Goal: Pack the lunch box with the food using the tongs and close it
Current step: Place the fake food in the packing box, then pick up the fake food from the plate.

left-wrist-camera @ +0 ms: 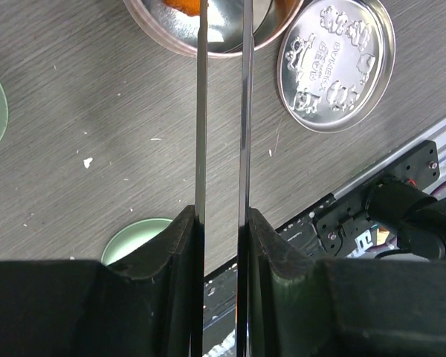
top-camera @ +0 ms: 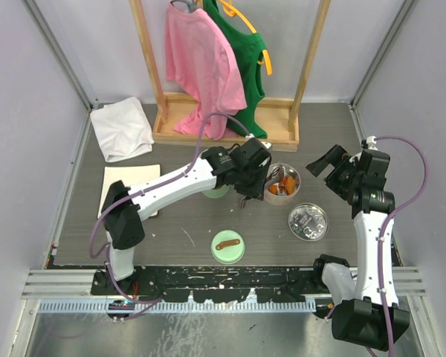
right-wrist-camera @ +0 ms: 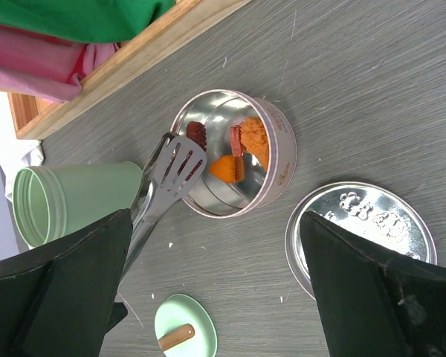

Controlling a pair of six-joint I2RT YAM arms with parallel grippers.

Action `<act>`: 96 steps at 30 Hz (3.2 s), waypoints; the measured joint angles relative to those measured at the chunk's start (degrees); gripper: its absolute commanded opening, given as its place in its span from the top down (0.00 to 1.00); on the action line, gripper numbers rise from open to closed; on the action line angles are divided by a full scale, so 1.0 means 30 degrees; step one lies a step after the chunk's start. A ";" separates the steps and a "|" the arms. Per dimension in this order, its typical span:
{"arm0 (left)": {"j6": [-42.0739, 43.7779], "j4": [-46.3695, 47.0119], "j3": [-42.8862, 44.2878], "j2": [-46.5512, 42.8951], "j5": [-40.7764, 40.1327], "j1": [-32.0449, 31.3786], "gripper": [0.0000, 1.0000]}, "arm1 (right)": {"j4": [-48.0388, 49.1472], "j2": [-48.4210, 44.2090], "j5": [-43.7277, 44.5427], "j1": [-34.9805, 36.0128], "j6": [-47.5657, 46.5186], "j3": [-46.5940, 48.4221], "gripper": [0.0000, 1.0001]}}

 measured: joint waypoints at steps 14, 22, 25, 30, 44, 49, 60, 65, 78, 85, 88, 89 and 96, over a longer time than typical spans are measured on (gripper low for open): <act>0.0430 -0.1464 0.1770 0.1384 -0.0430 0.0000 0.60 | -0.0117 0.0000 0.0007 0.0000 -0.0073 0.0007 0.00; 0.0780 -0.1515 0.1727 0.0255 -0.0867 0.0000 0.63 | -0.0117 0.0007 0.0000 0.0000 -0.0073 0.0007 0.00; 0.0852 -0.1384 0.1362 -0.1304 -0.1224 0.0000 0.64 | -0.0109 0.0015 0.0000 0.0000 -0.0066 0.0007 0.00; 0.0925 -0.0750 -0.0678 -0.5770 -0.3053 0.0036 0.66 | -0.0109 0.0022 -0.0022 0.0000 -0.0051 0.0007 0.00; -0.1727 -0.4291 -0.8357 -1.7303 -0.7300 0.7868 0.64 | 0.0102 0.0058 -0.0408 0.0000 0.0146 0.0007 0.00; -0.2871 -0.7308 -0.9610 -1.7551 -0.7293 0.9384 0.66 | 0.0197 0.0109 -0.0583 0.0000 0.0306 0.0007 0.00; -0.1472 -1.0258 -1.1402 -1.4688 -0.4670 1.1300 0.64 | 0.0226 0.0109 -0.0736 0.0000 0.0452 0.0007 0.00; -0.0663 -1.0659 -1.1912 -1.3376 -0.3723 1.1810 0.61 | 0.0335 0.0109 -0.0750 0.0000 0.0452 0.0007 0.00; -0.0590 -1.1482 -1.1664 -1.3945 -0.4881 1.2721 0.56 | 0.0342 0.0109 -0.0816 0.0000 0.0459 0.0007 0.00; -0.0838 -1.1759 -1.1664 -1.4010 -0.5362 1.2735 0.55 | 0.0342 0.0109 -0.0823 0.0000 0.0452 0.0007 0.00; -0.0831 -1.1883 -1.1672 -1.4010 -0.5304 1.2735 0.53 | 0.0342 0.0109 -0.0831 0.0000 0.0459 0.0007 0.00; -0.0831 -1.1985 -1.1672 -1.4010 -0.5297 1.2735 0.52 | 0.0342 0.0109 -0.0831 0.0000 0.0459 0.0007 0.00; -0.0794 -1.2393 -1.2152 -1.4025 -0.5187 1.2735 0.53 | 0.0364 0.0117 -0.0962 0.0000 0.0459 0.0007 0.00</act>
